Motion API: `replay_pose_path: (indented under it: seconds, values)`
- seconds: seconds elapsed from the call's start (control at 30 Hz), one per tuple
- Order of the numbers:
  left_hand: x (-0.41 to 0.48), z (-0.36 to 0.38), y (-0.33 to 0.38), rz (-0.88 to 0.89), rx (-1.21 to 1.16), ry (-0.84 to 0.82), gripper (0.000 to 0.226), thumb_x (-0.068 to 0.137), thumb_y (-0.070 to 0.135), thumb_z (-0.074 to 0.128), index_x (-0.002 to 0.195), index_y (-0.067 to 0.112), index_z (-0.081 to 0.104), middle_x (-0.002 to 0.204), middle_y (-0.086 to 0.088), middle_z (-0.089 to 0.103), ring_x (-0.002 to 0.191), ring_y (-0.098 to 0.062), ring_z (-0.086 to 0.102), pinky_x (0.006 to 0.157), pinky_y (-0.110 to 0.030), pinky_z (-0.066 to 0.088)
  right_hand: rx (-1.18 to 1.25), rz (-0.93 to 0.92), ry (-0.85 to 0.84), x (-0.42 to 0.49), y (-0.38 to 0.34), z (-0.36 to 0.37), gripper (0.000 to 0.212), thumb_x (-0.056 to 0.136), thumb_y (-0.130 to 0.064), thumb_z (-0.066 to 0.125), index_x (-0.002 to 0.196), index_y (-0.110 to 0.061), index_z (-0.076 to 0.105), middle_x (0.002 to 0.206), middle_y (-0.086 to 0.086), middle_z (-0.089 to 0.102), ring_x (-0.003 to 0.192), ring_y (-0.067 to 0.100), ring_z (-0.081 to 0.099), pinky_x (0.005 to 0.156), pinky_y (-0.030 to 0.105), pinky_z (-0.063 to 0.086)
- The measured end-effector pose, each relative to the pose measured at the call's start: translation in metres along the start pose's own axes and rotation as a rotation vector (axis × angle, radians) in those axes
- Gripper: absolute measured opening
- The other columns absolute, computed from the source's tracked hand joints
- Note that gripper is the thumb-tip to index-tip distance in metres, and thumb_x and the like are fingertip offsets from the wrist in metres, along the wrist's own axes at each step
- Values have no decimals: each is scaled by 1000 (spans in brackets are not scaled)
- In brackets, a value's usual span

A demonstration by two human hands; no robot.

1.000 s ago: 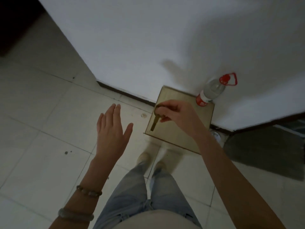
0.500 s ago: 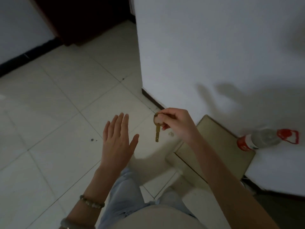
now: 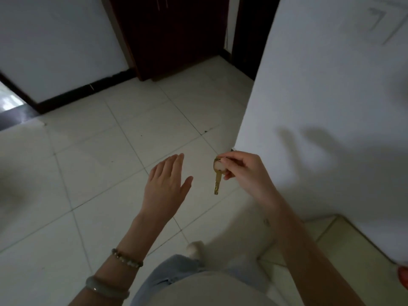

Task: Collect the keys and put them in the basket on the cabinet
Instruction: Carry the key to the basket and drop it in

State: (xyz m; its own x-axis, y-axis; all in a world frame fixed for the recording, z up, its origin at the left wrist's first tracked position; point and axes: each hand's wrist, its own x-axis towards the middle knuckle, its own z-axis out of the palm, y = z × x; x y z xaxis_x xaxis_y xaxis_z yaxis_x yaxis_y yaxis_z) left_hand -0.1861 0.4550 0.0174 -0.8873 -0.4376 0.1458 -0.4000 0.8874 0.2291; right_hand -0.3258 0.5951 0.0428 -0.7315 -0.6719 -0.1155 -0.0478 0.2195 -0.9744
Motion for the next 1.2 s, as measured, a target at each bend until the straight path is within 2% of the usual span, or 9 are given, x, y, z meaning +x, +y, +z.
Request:
replay_pose_path:
  seconds: [0.23,0.4,0.5,0.63,0.83,1.03,1.2]
  values:
    - [60,-3,-58,-35,-10,22,54,88,28,59,129,-2,44,125,-21,57,115,-36,52,99,-49,41,29,-3,1,80,-21,36,17,86,-5,56,87,-16,69,68,-5,66,56,7,62,58,22,56]
    - [119,5,-95,-88,-38,50,54,87,29,60,129,-1,44,124,-20,58,112,-35,54,94,-47,45,23,0,-48,156,-32,48,21,86,-9,57,81,-26,69,65,-8,69,58,11,62,60,22,56]
    - [168,10,-118,-110,-44,64,55,87,29,59,130,-1,43,125,-20,56,113,-36,54,93,-46,46,6,-7,-57,215,-38,54,17,86,-9,57,86,-20,70,69,-3,67,58,13,62,63,27,56]
    - [243,13,-142,-125,-46,53,57,88,31,58,132,-1,41,128,-20,54,116,-34,52,95,-45,44,24,-6,-49,296,-52,52,15,86,-5,56,91,-9,69,73,2,67,62,15,62,59,22,56]
    - [356,17,-167,-131,-132,56,60,90,34,54,136,1,35,136,-17,47,123,-31,44,103,-42,38,50,-41,-55,406,-76,40,16,86,-4,57,86,-14,70,69,1,66,60,12,60,57,20,55]
    - [441,21,-198,-100,-21,122,61,90,37,51,136,0,36,135,-20,49,123,-34,46,103,-46,37,53,-63,-61,497,-89,35,14,86,-4,57,91,-9,69,72,3,66,60,7,59,56,20,55]
    - [536,38,-239,-63,90,111,62,90,35,54,136,-1,34,137,-21,47,126,-35,43,107,-46,30,59,-87,-73,575,-99,39,18,86,-5,57,85,-18,70,70,-4,68,60,4,62,55,19,54]
